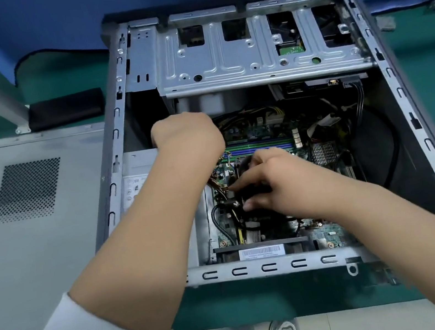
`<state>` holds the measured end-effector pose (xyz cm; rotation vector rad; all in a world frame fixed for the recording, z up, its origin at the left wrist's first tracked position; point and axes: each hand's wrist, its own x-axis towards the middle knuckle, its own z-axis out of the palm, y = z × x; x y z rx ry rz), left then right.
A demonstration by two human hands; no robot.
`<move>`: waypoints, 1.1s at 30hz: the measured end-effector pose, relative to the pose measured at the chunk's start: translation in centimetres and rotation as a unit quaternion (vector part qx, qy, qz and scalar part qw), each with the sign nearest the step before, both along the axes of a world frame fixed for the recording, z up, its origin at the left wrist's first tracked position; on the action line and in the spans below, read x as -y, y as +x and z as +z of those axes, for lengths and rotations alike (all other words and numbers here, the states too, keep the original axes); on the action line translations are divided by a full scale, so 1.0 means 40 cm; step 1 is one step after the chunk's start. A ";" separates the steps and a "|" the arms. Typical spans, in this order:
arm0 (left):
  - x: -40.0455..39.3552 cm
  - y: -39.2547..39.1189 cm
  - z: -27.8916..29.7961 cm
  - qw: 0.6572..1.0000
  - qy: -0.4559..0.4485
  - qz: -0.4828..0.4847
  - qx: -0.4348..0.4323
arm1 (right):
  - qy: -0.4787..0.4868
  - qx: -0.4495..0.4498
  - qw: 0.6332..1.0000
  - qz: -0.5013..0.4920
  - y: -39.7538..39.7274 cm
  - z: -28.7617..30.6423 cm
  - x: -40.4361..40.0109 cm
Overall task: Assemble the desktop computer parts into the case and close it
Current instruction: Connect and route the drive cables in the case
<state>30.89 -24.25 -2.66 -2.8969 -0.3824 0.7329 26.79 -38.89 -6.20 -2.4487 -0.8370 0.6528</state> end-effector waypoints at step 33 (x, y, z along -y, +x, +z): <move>-0.384 -0.275 -0.026 0.829 -0.372 0.375 0.183 | -0.073 0.155 0.984 0.056 0.107 0.190 -0.280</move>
